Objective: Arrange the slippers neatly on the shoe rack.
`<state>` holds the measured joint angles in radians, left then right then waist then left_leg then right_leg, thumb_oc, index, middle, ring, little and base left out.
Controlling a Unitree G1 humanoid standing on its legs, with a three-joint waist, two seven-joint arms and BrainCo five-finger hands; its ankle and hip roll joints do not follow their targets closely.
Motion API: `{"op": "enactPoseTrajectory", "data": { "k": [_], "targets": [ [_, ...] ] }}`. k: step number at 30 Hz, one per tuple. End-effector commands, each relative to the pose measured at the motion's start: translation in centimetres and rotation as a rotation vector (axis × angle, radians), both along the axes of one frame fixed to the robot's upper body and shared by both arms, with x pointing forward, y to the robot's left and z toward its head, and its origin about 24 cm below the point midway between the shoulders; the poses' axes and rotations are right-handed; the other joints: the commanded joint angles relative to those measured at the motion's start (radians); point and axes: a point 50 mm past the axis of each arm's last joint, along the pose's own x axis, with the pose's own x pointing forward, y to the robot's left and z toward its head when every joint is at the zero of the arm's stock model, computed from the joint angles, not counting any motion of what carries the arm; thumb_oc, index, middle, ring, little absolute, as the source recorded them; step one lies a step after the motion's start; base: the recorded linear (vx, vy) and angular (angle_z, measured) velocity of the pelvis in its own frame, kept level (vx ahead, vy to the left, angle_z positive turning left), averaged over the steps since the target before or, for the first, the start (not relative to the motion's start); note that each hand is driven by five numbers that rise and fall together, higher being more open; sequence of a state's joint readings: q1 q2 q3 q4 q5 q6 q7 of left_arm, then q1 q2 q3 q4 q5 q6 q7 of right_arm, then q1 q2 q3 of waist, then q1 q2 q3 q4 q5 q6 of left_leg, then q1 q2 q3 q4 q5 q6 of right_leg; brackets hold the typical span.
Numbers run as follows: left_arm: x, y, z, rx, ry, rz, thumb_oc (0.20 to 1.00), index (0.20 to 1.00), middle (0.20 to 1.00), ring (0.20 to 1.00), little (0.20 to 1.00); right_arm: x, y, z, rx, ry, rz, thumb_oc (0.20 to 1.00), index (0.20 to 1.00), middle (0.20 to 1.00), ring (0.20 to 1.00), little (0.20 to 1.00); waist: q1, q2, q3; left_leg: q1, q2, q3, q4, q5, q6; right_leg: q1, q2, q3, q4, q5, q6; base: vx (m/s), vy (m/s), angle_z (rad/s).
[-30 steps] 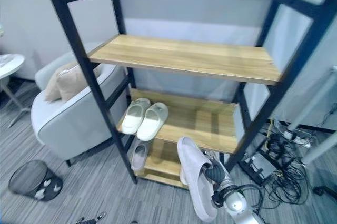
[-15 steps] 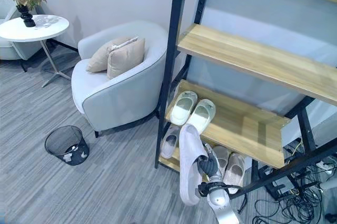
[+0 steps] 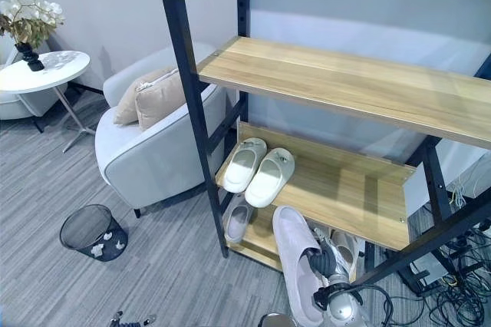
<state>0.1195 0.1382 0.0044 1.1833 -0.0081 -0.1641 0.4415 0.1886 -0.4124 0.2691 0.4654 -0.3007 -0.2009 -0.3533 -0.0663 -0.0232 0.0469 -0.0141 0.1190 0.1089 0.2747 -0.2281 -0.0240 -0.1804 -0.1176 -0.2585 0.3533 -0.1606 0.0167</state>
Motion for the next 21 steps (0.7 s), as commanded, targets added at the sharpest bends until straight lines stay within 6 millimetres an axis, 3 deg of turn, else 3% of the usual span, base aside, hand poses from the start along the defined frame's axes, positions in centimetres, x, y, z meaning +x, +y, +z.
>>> {"op": "enactPoseTrajectory", "data": {
  "k": [1, 3, 5, 6, 9, 10, 11, 13, 15, 16, 17, 18, 19, 20, 21],
  "targets": [
    [-0.4, -0.6, -0.1, -0.016, -0.019, -0.012, 1.000, 1.000, 1.000, 1.000, 1.000, 1.5, 2.1, 1.5, 0.019, -0.128, 0.060, 0.200, 0.200, 0.200, 0.200, 0.200, -0.001, -0.039, -0.005, -0.010, -0.039, -0.023, -0.019, 0.027, 0.060, 0.063, -0.098, 0.028, -0.007, 0.022, 0.106, 0.03, -0.119, 0.05],
    [-0.5, -0.2, 0.0, -0.014, -0.035, 0.004, 1.000, 1.000, 1.000, 1.000, 1.000, 1.3, 2.3, 1.2, 0.024, -0.119, 0.058, 0.200, 0.200, 0.200, 0.200, 0.200, -0.001, -0.038, -0.015, -0.006, -0.032, -0.024, -0.023, 0.024, 0.053, 0.062, -0.084, 0.040, -0.015, 0.015, 0.096, 0.01, -0.112, -0.04],
    [1.6, 0.5, 0.8, -0.007, -0.141, 0.033, 1.000, 1.000, 1.000, 1.000, 1.000, 2.2, 3.0, 1.3, 0.009, -0.136, 0.098, 0.200, 0.200, 0.200, 0.200, 0.200, 0.015, -0.044, 0.003, -0.089, -0.024, -0.074, 0.068, 0.006, 0.039, 0.010, -0.058, 0.068, 0.037, -0.009, 0.066, -0.19, -0.165, -0.14],
    [4.0, 0.9, 1.6, -0.012, -0.232, 0.059, 1.000, 1.000, 1.000, 1.000, 1.000, 3.1, 2.9, 1.7, -0.004, -0.165, 0.097, 0.200, 0.200, 0.200, 0.200, 0.200, 0.017, -0.046, 0.021, -0.176, -0.023, -0.083, 0.155, -0.013, 0.039, -0.047, -0.058, 0.062, 0.100, -0.031, 0.057, -0.41, -0.094, -0.47],
    [10.9, 3.1, 5.4, -0.012, -0.510, 0.088, 1.000, 1.000, 1.000, 1.000, 1.000, 7.0, 2.6, 5.4, 0.005, -0.310, 0.103, 0.200, 0.200, 0.200, 0.200, 0.200, 0.002, -0.039, 0.045, -0.506, -0.051, -0.096, 0.441, -0.091, 0.062, -0.342, -0.097, 0.070, 0.315, -0.078, 0.056, -0.48, 0.011, -0.16],
    [10.9, 3.1, 5.4, -0.012, -0.510, 0.088, 1.000, 1.000, 1.000, 1.000, 1.000, 7.1, 2.6, 5.4, 0.005, -0.310, 0.103, 0.200, 0.200, 0.200, 0.200, 0.200, 0.001, -0.038, 0.036, -0.521, -0.051, -0.097, 0.449, -0.094, 0.062, -0.357, -0.098, 0.071, 0.323, -0.081, 0.056, -0.37, 0.073, 0.12],
    [13.4, 3.4, 7.7, 0.014, -0.638, 0.016, 1.000, 1.000, 1.000, 1.000, 1.000, 8.6, 2.3, 7.3, -0.013, -0.367, 0.123, 0.200, 0.200, 0.200, 0.200, 0.200, -0.002, -0.038, 0.032, -0.637, -0.046, -0.090, 0.537, -0.116, 0.068, -0.467, -0.113, 0.085, 0.395, -0.100, 0.059, -0.29, 0.061, 0.10],
    [16.0, 3.8, 10.5, 0.020, -0.789, 0.019, 1.000, 1.000, 1.000, 1.000, 1.000, 10.1, 2.4, 8.9, -0.017, -0.410, 0.145, 0.200, 0.200, 0.200, 0.200, 0.200, -0.003, -0.039, 0.000, -0.798, -0.028, -0.090, 0.669, -0.157, 0.073, -0.616, -0.120, 0.107, 0.504, -0.139, 0.057, -0.31, 0.075, -0.11],
    [16.5, 3.9, 11.3, 0.017, -0.836, 0.035, 1.000, 1.000, 1.000, 1.000, 1.000, 10.4, 2.5, 9.3, -0.016, -0.425, 0.151, 0.200, 0.200, 0.200, 0.200, 0.200, -0.003, -0.040, -0.012, -0.847, -0.020, -0.094, 0.710, -0.167, 0.073, -0.664, -0.121, 0.120, 0.537, -0.150, 0.054, -0.16, 0.056, -0.19],
    [19.1, 4.1, 14.6, 0.035, -0.997, 0.062, 1.000, 1.000, 1.000, 1.000, 1.000, 11.6, 3.0, 11.0, -0.024, -0.476, 0.174, 0.200, 0.200, 0.200, 0.200, 0.200, -0.004, -0.043, -0.064, -1.018, -0.006, -0.093, 0.854, -0.216, 0.075, -0.839, -0.135, 0.148, 0.669, -0.202, 0.046, -0.05, 0.078, -0.16],
    [19.5, 4.2, 15.5, 0.048, -1.034, 0.060, 1.000, 1.000, 1.000, 1.000, 1.000, 11.9, 3.3, 11.5, -0.020, -0.490, 0.180, 0.200, 0.200, 0.200, 0.200, 0.200, -0.006, -0.042, -0.071, -1.051, -0.006, -0.096, 0.917, -0.263, 0.074, -0.879, -0.142, 0.157, 0.737, -0.248, 0.047, -0.06, 0.089, -0.17],
    [20.2, 4.2, 16.5, 0.059, -1.075, 0.061, 1.000, 1.000, 1.000, 1.000, 1.000, 12.3, 3.4, 12.1, -0.023, -0.511, 0.182, 0.200, 0.200, 0.200, 0.200, 0.200, -0.006, -0.042, -0.081, -1.108, -0.004, -0.094, 0.971, -0.276, 0.074, -0.940, -0.146, 0.166, 0.793, -0.264, 0.043, 0.05, 0.054, -0.13],
    [21.3, 4.0, 18.1, 0.042, -1.145, 0.083, 1.000, 1.000, 1.000, 1.000, 1.000, 13.2, 3.9, 13.6, -0.001, -0.559, 0.181, 0.200, 0.200, 0.200, 0.200, 0.200, -0.009, -0.041, -0.096, -1.222, 0.007, -0.091, 1.095, -0.306, 0.073, -1.062, -0.155, 0.190, 0.915, -0.296, 0.035, -0.01, 0.036, 0.12],
    [21.7, 4.0, 18.5, 0.036, -1.166, 0.098, 1.000, 1.000, 1.000, 1.000, 1.000, 13.7, 4.1, 14.3, 0.011, -0.577, 0.176, 0.200, 0.200, 0.200, 0.200, 0.200, -0.009, -0.041, -0.103, -1.269, 0.010, -0.090, 1.143, -0.320, 0.072, -1.117, -0.157, 0.201, 0.965, -0.312, 0.032, 0.05, 0.027, 0.03],
    [23.0, 3.8, 20.1, 0.015, -1.223, 0.117, 1.000, 1.000, 1.000, 1.000, 1.000, 15.3, 4.3, 17.3, 0.023, -0.667, 0.175, 0.200, 0.200, 0.200, 0.200, 0.200, -0.009, -0.039, -0.109, -1.375, 0.018, -0.090, 1.272, -0.353, 0.072, -1.230, -0.166, 0.220, 1.088, -0.338, 0.023, 0.11, 0.019, 0.06]
  ]
}}
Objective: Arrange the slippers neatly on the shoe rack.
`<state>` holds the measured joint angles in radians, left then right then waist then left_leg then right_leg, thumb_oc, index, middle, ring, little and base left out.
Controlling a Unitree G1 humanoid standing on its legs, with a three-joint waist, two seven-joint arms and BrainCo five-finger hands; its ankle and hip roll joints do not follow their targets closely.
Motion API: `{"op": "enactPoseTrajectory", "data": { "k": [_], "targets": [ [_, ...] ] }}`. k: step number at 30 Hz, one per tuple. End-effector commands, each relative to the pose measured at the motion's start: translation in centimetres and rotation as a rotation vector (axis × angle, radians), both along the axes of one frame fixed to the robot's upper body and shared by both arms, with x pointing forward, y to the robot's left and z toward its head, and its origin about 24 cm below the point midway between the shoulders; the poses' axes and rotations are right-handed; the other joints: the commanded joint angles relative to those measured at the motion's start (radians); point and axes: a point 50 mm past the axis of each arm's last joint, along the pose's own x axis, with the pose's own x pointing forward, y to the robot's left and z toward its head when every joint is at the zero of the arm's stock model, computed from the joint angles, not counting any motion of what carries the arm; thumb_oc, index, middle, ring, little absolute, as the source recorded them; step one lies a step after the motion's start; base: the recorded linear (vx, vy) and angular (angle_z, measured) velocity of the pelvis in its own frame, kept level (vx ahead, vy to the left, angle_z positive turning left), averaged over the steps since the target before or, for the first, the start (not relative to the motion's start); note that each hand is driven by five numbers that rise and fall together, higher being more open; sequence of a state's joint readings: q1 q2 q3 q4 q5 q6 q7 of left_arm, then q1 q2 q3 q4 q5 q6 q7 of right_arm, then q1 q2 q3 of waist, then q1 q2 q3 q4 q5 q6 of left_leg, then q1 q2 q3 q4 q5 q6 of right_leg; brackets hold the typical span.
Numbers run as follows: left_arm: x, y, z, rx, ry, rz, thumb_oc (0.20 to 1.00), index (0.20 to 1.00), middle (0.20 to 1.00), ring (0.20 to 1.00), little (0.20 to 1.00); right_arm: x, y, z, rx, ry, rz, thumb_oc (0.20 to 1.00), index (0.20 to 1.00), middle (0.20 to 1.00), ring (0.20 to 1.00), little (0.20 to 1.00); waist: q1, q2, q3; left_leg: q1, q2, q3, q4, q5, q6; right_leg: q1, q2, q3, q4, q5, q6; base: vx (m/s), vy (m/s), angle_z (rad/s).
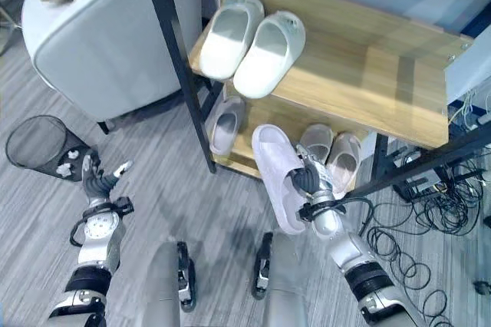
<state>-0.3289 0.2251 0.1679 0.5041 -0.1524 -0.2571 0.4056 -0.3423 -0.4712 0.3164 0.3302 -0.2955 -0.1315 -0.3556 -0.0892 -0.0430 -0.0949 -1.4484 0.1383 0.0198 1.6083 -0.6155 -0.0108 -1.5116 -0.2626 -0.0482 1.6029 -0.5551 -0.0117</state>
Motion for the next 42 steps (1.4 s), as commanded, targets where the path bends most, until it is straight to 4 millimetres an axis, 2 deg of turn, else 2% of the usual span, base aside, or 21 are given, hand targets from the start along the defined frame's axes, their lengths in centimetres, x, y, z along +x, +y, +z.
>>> {"op": "enactPoseTrajectory", "data": {
  "k": [1, 4, 5, 6, 7, 8, 9, 10, 11, 12, 13, 18, 22, 23, 25, 26, 27, 29, 31, 36, 42],
  "targets": [
    [-0.3, 1.8, -0.2, -0.085, -0.024, 0.113, 1.000, 1.000, 1.000, 1.000, 1.000, 2.1, 0.6, 5.5, 0.118, -0.174, 0.003, 0.200, 0.200, 0.200, 0.200, 0.200, 0.014, -0.018, 0.037, -0.013, 0.003, -0.017, 0.030, 0.007, 0.056, 0.018, -0.024, 0.044, -0.060, 0.029, 0.049, 0.14, 0.003, -0.15],
    [0.5, 1.4, 1.3, -0.099, -0.082, 0.110, 1.000, 1.000, 1.000, 1.000, 1.000, 3.2, 1.1, 8.8, 0.153, -0.258, 0.016, 0.200, 0.200, 0.200, 0.200, 0.200, 0.016, -0.015, 0.067, -0.089, -0.001, -0.054, 0.169, -0.028, 0.051, -0.058, -0.023, 0.094, 0.076, -0.005, 0.046, 0.11, 0.005, -0.05],
    [0.7, 1.0, 1.7, -0.097, -0.102, 0.103, 1.000, 1.000, 1.000, 1.000, 1.000, 3.8, 1.4, 10.5, 0.176, -0.299, 0.021, 0.200, 0.200, 0.200, 0.200, 0.200, 0.019, -0.004, 0.122, -0.107, -0.008, -0.090, 0.264, -0.048, 0.047, -0.058, -0.027, 0.114, 0.159, -0.030, 0.045, 0.10, 0.010, -0.02],
    [0.8, 0.8, 1.9, -0.100, -0.115, 0.101, 1.000, 1.000, 1.000, 1.000, 1.000, 4.0, 1.5, 11.3, 0.183, -0.310, 0.025, 0.200, 0.200, 0.200, 0.200, 0.200, 0.019, -0.001, 0.146, -0.111, -0.010, -0.106, 0.306, -0.056, 0.049, -0.058, -0.026, 0.125, 0.198, -0.037, 0.044, 0.12, 0.032, 0.10],
    [0.9, 0.7, 2.2, -0.098, -0.136, 0.105, 1.000, 1.000, 1.000, 1.000, 1.000, 4.3, 1.6, 12.5, 0.175, -0.342, 0.025, 0.200, 0.200, 0.200, 0.200, 0.200, 0.020, 0.008, 0.199, -0.117, -0.017, -0.134, 0.371, -0.067, 0.049, -0.058, -0.023, 0.152, 0.257, -0.043, 0.042, 0.08, 0.023, 0.23],
    [0.9, 0.7, 2.2, -0.098, -0.137, 0.105, 1.000, 1.000, 1.000, 1.000, 1.000, 4.3, 1.6, 12.6, 0.175, -0.342, 0.025, 0.200, 0.200, 0.200, 0.200, 0.200, 0.020, 0.009, 0.201, -0.117, -0.018, -0.135, 0.372, -0.068, 0.049, -0.058, -0.023, 0.153, 0.259, -0.044, 0.042, 0.10, 0.029, 0.22],
    [0.9, 0.8, 2.3, -0.104, -0.147, 0.109, 1.000, 1.000, 1.000, 1.000, 1.000, 4.5, 1.5, 13.5, 0.198, -0.365, 0.016, 0.200, 0.200, 0.200, 0.200, 0.200, 0.021, 0.014, 0.247, -0.120, -0.025, -0.152, 0.431, -0.074, 0.044, -0.058, -0.019, 0.177, 0.313, -0.052, 0.039, 0.07, 0.015, 0.03],
    [0.9, 0.7, 2.3, -0.102, -0.145, 0.109, 1.000, 1.000, 1.000, 1.000, 1.000, 4.5, 1.5, 13.9, 0.233, -0.376, 0.011, 0.200, 0.200, 0.200, 0.200, 0.200, 0.022, 0.016, 0.265, -0.120, -0.029, -0.158, 0.450, -0.077, 0.044, -0.058, -0.016, 0.188, 0.336, -0.055, 0.037, 0.10, 0.024, -0.06],
    [0.8, 0.7, 2.0, -0.121, -0.139, 0.114, 1.000, 1.000, 1.000, 1.000, 1.000, 4.7, 1.3, 15.2, 0.286, -0.414, -0.001, 0.200, 0.200, 0.200, 0.200, 0.200, 0.023, 0.019, 0.293, -0.120, -0.036, -0.168, 0.486, -0.084, 0.040, -0.058, -0.010, 0.212, 0.372, -0.061, 0.039, 0.05, 0.018, -0.02],
    [0.8, 0.7, 2.0, -0.121, -0.139, 0.114, 1.000, 1.000, 1.000, 1.000, 1.000, 4.7, 1.3, 15.2, 0.286, -0.414, -0.001, 0.200, 0.200, 0.200, 0.200, 0.200, 0.023, 0.019, 0.294, -0.120, -0.036, -0.168, 0.486, -0.085, 0.040, -0.058, -0.010, 0.212, 0.373, -0.061, 0.039, 0.05, 0.001, 0.11],
    [0.6, 0.7, 1.2, -0.131, -0.111, 0.114, 1.000, 1.000, 1.000, 1.000, 1.000, 5.1, 1.2, 15.9, 0.306, -0.416, -0.016, 0.200, 0.200, 0.200, 0.200, 0.200, 0.022, 0.017, 0.310, -0.121, -0.040, -0.169, 0.509, -0.089, 0.038, -0.058, -0.009, 0.225, 0.398, -0.064, 0.039, 0.02, -0.013, 0.07],
    [0.0, 0.7, -0.5, -0.153, -0.054, 0.098, 1.000, 1.000, 1.000, 1.000, 1.000, 7.3, 1.4, 19.4, 0.290, -0.402, -0.075, 0.200, 0.200, 0.200, 0.200, 0.200, 0.035, 0.013, 0.361, -0.122, -0.052, -0.172, 0.559, -0.113, 0.045, -0.058, -0.010, 0.249, 0.448, -0.064, 0.050, 0.00, -0.006, 0.00],
    [-0.1, 1.0, -0.1, -0.129, -0.071, 0.098, 1.000, 1.000, 1.000, 1.000, 1.000, 8.7, 1.9, 20.3, 0.285, -0.333, -0.090, 0.200, 0.200, 0.200, 0.200, 0.200, 0.039, 0.007, 0.381, -0.122, -0.056, -0.171, 0.606, -0.136, 0.047, -0.058, -0.013, 0.257, 0.492, -0.076, 0.056, 0.01, -0.006, 0.01],
    [-0.1, 1.1, 0.5, -0.119, -0.116, 0.076, 1.000, 1.000, 1.000, 1.000, 1.000, 9.8, 2.3, 20.4, 0.271, -0.250, -0.101, 0.200, 0.200, 0.200, 0.200, 0.200, 0.044, 0.005, 0.382, -0.122, -0.058, -0.174, 0.624, -0.144, 0.043, -0.058, -0.019, 0.255, 0.514, -0.081, 0.054, 0.03, -0.026, 0.04],
    [0.0, 1.2, 0.7, -0.155, -0.143, 0.065, 1.000, 1.000, 1.000, 1.000, 1.000, 10.5, 2.4, 20.5, 0.261, -0.190, -0.125, 0.200, 0.200, 0.200, 0.200, 0.200, 0.045, 0.001, 0.381, -0.122, -0.055, -0.171, 0.626, -0.147, 0.042, -0.058, -0.023, 0.255, 0.515, -0.081, 0.052, 0.01, -0.017, 0.01],
    [0.3, 1.3, 1.0, -0.168, -0.152, 0.050, 1.000, 1.000, 1.000, 1.000, 1.000, 11.5, 2.0, 19.9, 0.244, -0.078, -0.196, 0.200, 0.200, 0.200, 0.200, 0.200, 0.048, 0.001, 0.374, -0.122, -0.053, -0.168, 0.620, -0.146, 0.038, -0.058, -0.027, 0.253, 0.516, -0.085, 0.051, 0.00, 0.000, 0.00],
    [0.3, 1.3, 0.9, -0.170, -0.152, 0.044, 1.000, 1.000, 1.000, 1.000, 1.000, 11.7, 1.9, 19.7, 0.215, -0.045, -0.216, 0.200, 0.200, 0.200, 0.200, 0.200, 0.049, 0.002, 0.373, -0.122, -0.054, -0.167, 0.619, -0.146, 0.038, -0.058, -0.028, 0.254, 0.516, -0.086, 0.049, 0.00, 0.000, 0.00],
    [0.2, 1.3, 0.9, -0.172, -0.158, 0.036, 1.000, 1.000, 1.000, 1.000, 1.000, 12.0, 1.7, 19.9, 0.206, -0.005, -0.247, 0.200, 0.200, 0.200, 0.200, 0.200, 0.051, 0.002, 0.374, -0.122, -0.053, -0.163, 0.617, -0.145, 0.035, -0.058, -0.029, 0.256, 0.516, -0.085, 0.048, -0.01, 0.005, 0.07],
    [0.2, 1.4, 1.1, -0.161, -0.165, 0.027, 1.000, 1.000, 1.000, 1.000, 1.000, 12.2, 1.5, 19.7, 0.287, 0.031, -0.283, 0.200, 0.200, 0.200, 0.200, 0.200, 0.054, 0.005, 0.380, -0.122, -0.051, -0.159, 0.621, -0.148, 0.034, -0.058, -0.029, 0.260, 0.519, -0.085, 0.046, -0.01, 0.005, 0.03],
    [-0.2, 1.2, 1.7, -0.120, -0.178, -0.019, 1.000, 1.000, 1.000, 1.000, 1.000, 11.9, -1.2, 19.2, 0.351, 0.057, -0.390, 0.200, 0.200, 0.200, 0.200, 0.200, 0.075, 0.009, 0.416, -0.122, -0.054, -0.154, 0.639, -0.160, 0.033, -0.058, -0.036, 0.269, 0.529, -0.084, 0.045, 0.00, 0.000, 0.00],
    [-0.7, 0.8, 1.4, -0.103, -0.173, -0.047, 1.000, 1.000, 1.000, 1.000, 1.000, 11.3, -3.7, 20.9, 0.341, 0.020, -0.466, 0.200, 0.200, 0.200, 0.200, 0.200, 0.090, -0.001, 0.464, -0.122, -0.054, -0.144, 0.640, -0.168, 0.032, -0.058, -0.051, 0.275, 0.536, -0.082, 0.043, 0.00, 0.000, 0.00]
  ]
}}
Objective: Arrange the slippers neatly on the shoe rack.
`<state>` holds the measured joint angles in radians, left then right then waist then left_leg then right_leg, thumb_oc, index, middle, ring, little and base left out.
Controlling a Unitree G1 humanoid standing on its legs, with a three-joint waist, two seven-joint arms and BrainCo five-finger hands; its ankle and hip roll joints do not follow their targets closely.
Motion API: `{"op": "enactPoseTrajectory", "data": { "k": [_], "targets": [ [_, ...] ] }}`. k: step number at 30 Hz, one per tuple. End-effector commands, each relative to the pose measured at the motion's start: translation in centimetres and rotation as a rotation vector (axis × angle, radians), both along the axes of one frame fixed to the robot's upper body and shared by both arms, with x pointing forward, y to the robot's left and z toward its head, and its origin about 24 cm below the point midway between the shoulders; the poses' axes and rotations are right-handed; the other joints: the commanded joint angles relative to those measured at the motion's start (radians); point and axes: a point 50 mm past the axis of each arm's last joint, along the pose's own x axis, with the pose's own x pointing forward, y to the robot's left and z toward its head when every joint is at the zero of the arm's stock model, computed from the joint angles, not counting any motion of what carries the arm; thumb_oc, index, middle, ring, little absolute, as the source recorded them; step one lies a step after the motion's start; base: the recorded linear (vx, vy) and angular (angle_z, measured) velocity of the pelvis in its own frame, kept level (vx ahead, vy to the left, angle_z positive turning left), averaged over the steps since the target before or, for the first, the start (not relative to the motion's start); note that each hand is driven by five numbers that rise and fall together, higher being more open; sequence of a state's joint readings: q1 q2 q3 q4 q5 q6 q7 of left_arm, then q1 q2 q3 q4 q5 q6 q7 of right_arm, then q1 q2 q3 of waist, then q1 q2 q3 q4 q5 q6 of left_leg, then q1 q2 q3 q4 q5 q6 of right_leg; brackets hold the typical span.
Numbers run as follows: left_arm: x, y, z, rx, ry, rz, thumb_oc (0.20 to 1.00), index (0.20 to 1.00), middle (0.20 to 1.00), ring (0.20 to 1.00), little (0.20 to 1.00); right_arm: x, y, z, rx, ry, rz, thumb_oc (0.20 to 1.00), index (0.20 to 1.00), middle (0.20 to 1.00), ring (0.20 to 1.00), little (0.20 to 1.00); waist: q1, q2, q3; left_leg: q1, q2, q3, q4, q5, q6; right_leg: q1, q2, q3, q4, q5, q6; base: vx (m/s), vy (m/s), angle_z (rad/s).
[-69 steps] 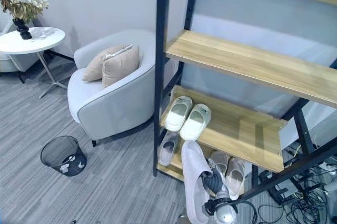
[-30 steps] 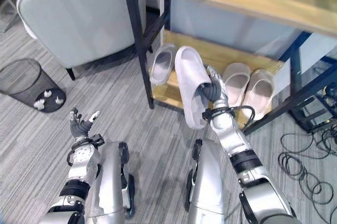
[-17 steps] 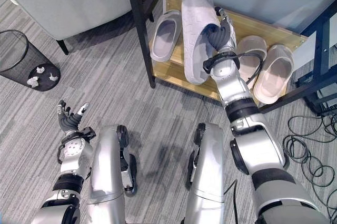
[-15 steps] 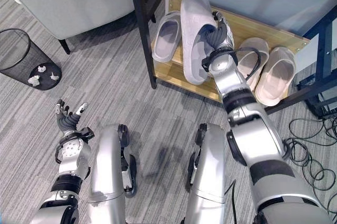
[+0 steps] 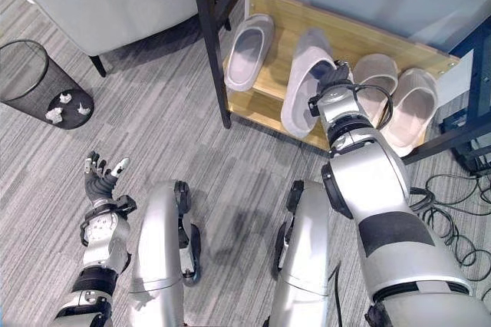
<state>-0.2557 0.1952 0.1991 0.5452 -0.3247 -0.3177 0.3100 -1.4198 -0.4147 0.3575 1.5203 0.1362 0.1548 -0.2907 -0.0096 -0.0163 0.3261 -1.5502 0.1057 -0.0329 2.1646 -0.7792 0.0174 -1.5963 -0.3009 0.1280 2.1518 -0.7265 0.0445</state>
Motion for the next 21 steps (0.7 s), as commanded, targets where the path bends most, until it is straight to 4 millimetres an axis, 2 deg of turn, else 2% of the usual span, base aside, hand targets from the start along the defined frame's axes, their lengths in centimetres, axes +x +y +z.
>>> {"op": "enactPoseTrajectory", "data": {
  "k": [1, 11, 15, 16, 18, 19, 20, 21],
  "targets": [
    [1.2, 0.3, 4.4, 0.088, -0.189, -0.025, 1.000, 1.000, 1.000, 1.000, 1.000, 0.0, 0.3, 7.5, -0.030, -0.219, -0.001, 0.200, 0.200, 0.200, 0.200, 0.200, 0.012, -0.029, 0.048, -0.020, -0.021, -0.089, 0.084, -0.005, 0.004, 0.026, -0.014, 0.099, -0.014, 0.091, -0.013, -0.02, -0.009, 0.04],
    [1.2, 1.0, 5.4, 0.174, -0.203, -0.067, 1.000, 1.000, 1.000, 1.000, 1.000, -1.0, -1.4, 10.8, -0.061, -0.277, -0.050, 0.200, 0.200, 0.200, 0.200, 0.200, 0.043, -0.039, 0.126, -0.020, -0.015, -0.084, 0.064, -0.013, 0.007, 0.026, -0.045, 0.098, -0.027, 0.100, -0.014, -0.03, -0.014, 0.04],
    [0.8, 1.1, 6.5, 0.249, -0.215, -0.095, 1.000, 1.000, 1.000, 1.000, 1.000, -1.5, -2.1, 11.5, -0.029, -0.303, -0.090, 0.200, 0.200, 0.200, 0.200, 0.200, 0.064, -0.034, 0.156, -0.020, -0.015, -0.087, 0.056, -0.018, 0.008, 0.026, -0.064, 0.096, -0.030, 0.100, -0.016, -0.02, -0.021, 0.11],
    [0.4, 0.8, 6.3, 0.284, -0.200, -0.121, 1.000, 1.000, 1.000, 1.000, 1.000, -1.8, -2.9, 12.1, -0.028, -0.323, -0.112, 0.200, 0.200, 0.200, 0.200, 0.200, 0.073, -0.028, 0.168, -0.020, -0.019, -0.091, 0.050, -0.018, 0.009, 0.026, -0.078, 0.098, -0.040, 0.101, -0.015, -0.02, -0.029, 0.04],
    [0.3, 0.8, 6.3, 0.297, -0.197, -0.136, 1.000, 1.000, 1.000, 1.000, 1.000, -1.9, -3.0, 12.4, 0.036, -0.356, -0.110, 0.200, 0.200, 0.200, 0.200, 0.200, 0.078, -0.025, 0.173, -0.020, -0.021, -0.089, 0.045, -0.016, 0.009, 0.026, -0.083, 0.097, -0.041, 0.105, -0.013, -0.01, -0.013, 0.09],
    [0.2, 0.9, 6.4, 0.311, -0.196, -0.137, 1.000, 1.000, 1.000, 1.000, 1.000, -1.9, -3.0, 12.6, 0.099, -0.384, -0.110, 0.244, 0.244, 0.244, 0.244, 0.244, 0.079, -0.024, 0.176, -0.020, -0.022, -0.091, 0.042, -0.014, 0.009, 0.026, -0.083, 0.099, -0.041, 0.105, -0.011, 0.01, -0.022, 0.07],
    [0.0, 0.9, 5.9, 0.315, -0.178, -0.146, 1.000, 1.000, 1.000, 1.000, 1.000, -2.1, -3.0, 13.2, 0.195, -0.439, -0.119, 0.793, 0.793, 0.793, 0.793, 0.793, 0.082, -0.022, 0.182, -0.020, -0.025, -0.085, 0.036, -0.012, 0.013, 0.026, -0.084, 0.102, -0.041, 0.105, -0.010, 0.00, 0.000, 0.00],
    [0.0, 0.9, 5.9, 0.315, -0.178, -0.146, 1.000, 1.000, 1.000, 1.000, 1.000, -2.1, -3.1, 13.1, 0.195, -0.440, -0.119, 1.000, 1.000, 1.000, 1.000, 1.000, 0.082, -0.022, 0.182, -0.020, -0.025, -0.085, 0.036, -0.012, 0.013, 0.026, -0.084, 0.103, -0.041, 0.105, -0.010, 0.00, 0.000, 0.00]
  ]
}}
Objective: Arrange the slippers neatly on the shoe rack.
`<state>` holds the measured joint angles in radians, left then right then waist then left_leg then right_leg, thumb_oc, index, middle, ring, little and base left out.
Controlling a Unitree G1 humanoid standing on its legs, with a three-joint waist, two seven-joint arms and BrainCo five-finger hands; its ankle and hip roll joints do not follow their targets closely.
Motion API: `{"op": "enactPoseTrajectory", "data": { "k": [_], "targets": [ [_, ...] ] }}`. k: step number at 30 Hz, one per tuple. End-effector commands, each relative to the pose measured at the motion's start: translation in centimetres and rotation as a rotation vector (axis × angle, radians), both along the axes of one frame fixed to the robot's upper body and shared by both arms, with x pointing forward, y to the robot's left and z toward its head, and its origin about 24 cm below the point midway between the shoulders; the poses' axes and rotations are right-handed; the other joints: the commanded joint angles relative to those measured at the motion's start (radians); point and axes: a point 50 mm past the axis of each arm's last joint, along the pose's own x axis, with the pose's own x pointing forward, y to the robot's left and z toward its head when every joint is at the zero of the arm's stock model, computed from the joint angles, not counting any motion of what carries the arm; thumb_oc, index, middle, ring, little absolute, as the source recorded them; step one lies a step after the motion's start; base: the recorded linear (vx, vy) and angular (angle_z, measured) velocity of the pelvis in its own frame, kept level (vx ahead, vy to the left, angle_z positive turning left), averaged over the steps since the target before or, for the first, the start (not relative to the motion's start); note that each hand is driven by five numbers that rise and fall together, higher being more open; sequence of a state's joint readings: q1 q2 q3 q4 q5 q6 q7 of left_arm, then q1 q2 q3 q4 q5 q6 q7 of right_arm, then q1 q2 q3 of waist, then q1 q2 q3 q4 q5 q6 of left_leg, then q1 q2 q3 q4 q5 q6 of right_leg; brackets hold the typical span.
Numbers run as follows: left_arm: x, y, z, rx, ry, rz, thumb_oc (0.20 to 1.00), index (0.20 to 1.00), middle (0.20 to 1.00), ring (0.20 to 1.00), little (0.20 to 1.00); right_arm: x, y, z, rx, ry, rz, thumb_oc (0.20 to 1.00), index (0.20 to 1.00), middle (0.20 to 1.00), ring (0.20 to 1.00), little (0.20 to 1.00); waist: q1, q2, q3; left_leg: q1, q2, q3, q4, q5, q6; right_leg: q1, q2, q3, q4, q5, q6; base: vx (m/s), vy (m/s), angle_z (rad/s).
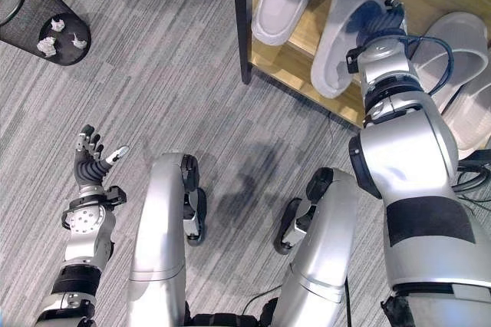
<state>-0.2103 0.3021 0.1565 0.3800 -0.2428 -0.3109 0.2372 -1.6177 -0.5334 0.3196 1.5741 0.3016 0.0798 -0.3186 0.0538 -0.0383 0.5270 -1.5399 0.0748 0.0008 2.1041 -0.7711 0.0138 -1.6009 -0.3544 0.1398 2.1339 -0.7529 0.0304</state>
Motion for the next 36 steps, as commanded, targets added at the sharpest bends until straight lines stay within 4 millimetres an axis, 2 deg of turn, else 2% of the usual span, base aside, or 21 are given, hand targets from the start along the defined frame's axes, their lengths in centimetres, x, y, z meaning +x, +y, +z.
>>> {"op": "enactPoseTrajectory", "data": {
  "k": [1, 2, 6, 8, 10, 13, 18, 21, 23, 24, 25, 28, 36],
  "targets": [
    [-0.1, 0.2, 1.3, 0.057, -0.063, -0.013, 1.000, 1.000, 1.000, 1.000, 1.000, -1.2, 0.1, 5.6, 0.115, -0.228, -0.005, 1.000, 1.000, 1.000, 1.000, 1.000, 0.023, 0.010, -0.009, -0.030, 0.001, -0.113, 0.086, -0.014, 0.022, 0.031, -0.038, 0.095, -0.024, 0.132, 0.005, -0.01, -0.025, 0.04],
    [-0.3, 0.4, 0.7, 0.051, -0.043, -0.006, 1.000, 1.000, 1.000, 1.000, 1.000, -1.2, 0.6, 6.3, 0.147, -0.276, 0.026, 1.000, 1.000, 1.000, 1.000, 1.000, 0.023, 0.011, -0.009, -0.030, 0.000, -0.112, 0.081, -0.010, 0.024, 0.031, -0.041, 0.097, -0.023, 0.133, 0.006, 0.00, -0.019, 0.08],
    [-0.2, 0.0, -0.1, 0.049, -0.006, -0.012, 1.000, 1.000, 1.000, 1.000, 1.000, -1.3, 0.8, 6.8, 0.167, -0.305, 0.033, 1.000, 1.000, 1.000, 1.000, 1.000, 0.018, 0.019, -0.008, -0.030, -0.002, -0.117, 0.078, -0.011, 0.027, 0.031, -0.047, 0.100, -0.018, 0.128, 0.003, 0.00, 0.015, 0.07],
    [-0.1, -0.1, -0.2, 0.038, -0.002, -0.008, 1.000, 1.000, 1.000, 1.000, 1.000, -1.2, 1.3, 7.1, 0.168, -0.332, 0.053, 1.000, 1.000, 1.000, 1.000, 1.000, 0.015, 0.019, -0.008, -0.030, 0.002, -0.118, 0.083, -0.014, 0.027, 0.031, -0.051, 0.100, -0.014, 0.125, -0.002, 0.00, 0.006, 0.03],
    [-0.5, 0.4, -0.4, 0.043, 0.010, -0.007, 1.000, 1.000, 1.000, 1.000, 1.000, -1.2, 1.6, 7.7, 0.160, -0.410, 0.098, 1.000, 1.000, 1.000, 1.000, 1.000, 0.014, 0.020, -0.008, -0.030, 0.004, -0.118, 0.084, -0.017, 0.024, 0.031, -0.052, 0.098, -0.014, 0.127, -0.004, -0.02, 0.009, 0.00],
    [-0.8, 0.9, -0.2, 0.050, 0.010, -0.004, 1.000, 1.000, 1.000, 1.000, 1.000, -1.0, 2.3, 7.6, 0.176, -0.436, 0.152, 1.000, 1.000, 1.000, 1.000, 1.000, 0.013, 0.016, -0.008, -0.030, 0.010, -0.117, 0.084, -0.018, 0.022, 0.031, -0.053, 0.096, -0.019, 0.129, -0.007, -0.01, 0.004, -0.01],
    [-1.0, 1.2, -0.2, 0.053, 0.009, 0.011, 1.000, 1.000, 1.000, 1.000, 1.000, -0.4, 3.3, 6.5, 0.219, -0.439, 0.269, 1.000, 1.000, 1.000, 1.000, 1.000, 0.003, 0.009, -0.008, -0.030, 0.014, -0.122, 0.080, -0.012, 0.019, 0.031, -0.048, 0.086, -0.033, 0.143, -0.010, -0.05, 0.007, -0.04],
    [-0.9, 0.8, -0.5, 0.038, 0.007, 0.023, 1.000, 1.000, 1.000, 1.000, 1.000, -0.3, 3.4, 6.0, 0.221, -0.434, 0.267, 1.000, 1.000, 1.000, 1.000, 1.000, -0.001, 0.010, -0.008, -0.030, 0.014, -0.122, 0.075, -0.007, 0.021, 0.031, -0.040, 0.089, -0.034, 0.141, -0.012, -0.05, 0.006, -0.04],
    [-1.1, 0.6, -0.9, 0.033, 0.013, 0.045, 1.000, 1.000, 1.000, 1.000, 1.000, -0.1, 4.2, 5.6, 0.236, -0.455, 0.274, 1.000, 1.000, 1.000, 1.000, 1.000, -0.006, 0.011, -0.008, -0.030, 0.015, -0.122, 0.075, -0.004, 0.021, 0.031, -0.037, 0.091, -0.030, 0.139, -0.015, -0.03, 0.048, -0.01],
    [1.0, 0.0, 1.9, 0.011, -0.083, 0.080, 1.000, 1.000, 1.000, 1.000, 1.000, 0.5, 6.1, 4.2, 0.265, -0.430, 0.319, 1.000, 1.000, 1.000, 1.000, 1.000, -0.015, 0.009, -0.008, -0.030, 0.019, -0.124, 0.083, -0.006, 0.021, 0.031, -0.031, 0.090, -0.026, 0.140, -0.016, 0.01, 0.054, -0.01],
    [1.7, -0.3, 2.2, -0.007, -0.079, 0.088, 1.000, 1.000, 1.000, 1.000, 1.000, 0.7, 6.3, 3.4, 0.269, -0.407, 0.327, 1.000, 1.000, 1.000, 1.000, 1.000, -0.020, 0.011, -0.008, -0.030, 0.023, -0.125, 0.094, -0.008, 0.021, 0.031, -0.028, 0.089, -0.016, 0.137, -0.016, 0.01, 0.073, -0.02],
    [1.7, 0.9, 2.2, 0.011, -0.046, 0.067, 1.000, 1.000, 1.000, 1.000, 1.000, 0.9, 5.5, 2.7, 0.285, -0.363, 0.331, 1.000, 1.000, 1.000, 1.000, 1.000, -0.022, 0.032, -0.007, -0.030, 0.021, -0.132, 0.106, -0.008, 0.027, 0.031, -0.028, 0.088, -0.016, 0.137, -0.016, -0.01, 0.050, -0.10],
    [1.3, 0.6, 1.7, 0.019, -0.023, 0.037, 1.000, 1.000, 1.000, 1.000, 1.000, 1.0, 4.4, 1.7, 0.339, -0.289, 0.307, 1.000, 1.000, 1.000, 1.000, 1.000, -0.012, 0.032, -0.007, -0.030, 0.008, -0.124, 0.103, -0.011, 0.037, 0.031, -0.021, 0.105, -0.013, 0.146, -0.007, -0.01, 0.002, -0.01]
  ]
}}
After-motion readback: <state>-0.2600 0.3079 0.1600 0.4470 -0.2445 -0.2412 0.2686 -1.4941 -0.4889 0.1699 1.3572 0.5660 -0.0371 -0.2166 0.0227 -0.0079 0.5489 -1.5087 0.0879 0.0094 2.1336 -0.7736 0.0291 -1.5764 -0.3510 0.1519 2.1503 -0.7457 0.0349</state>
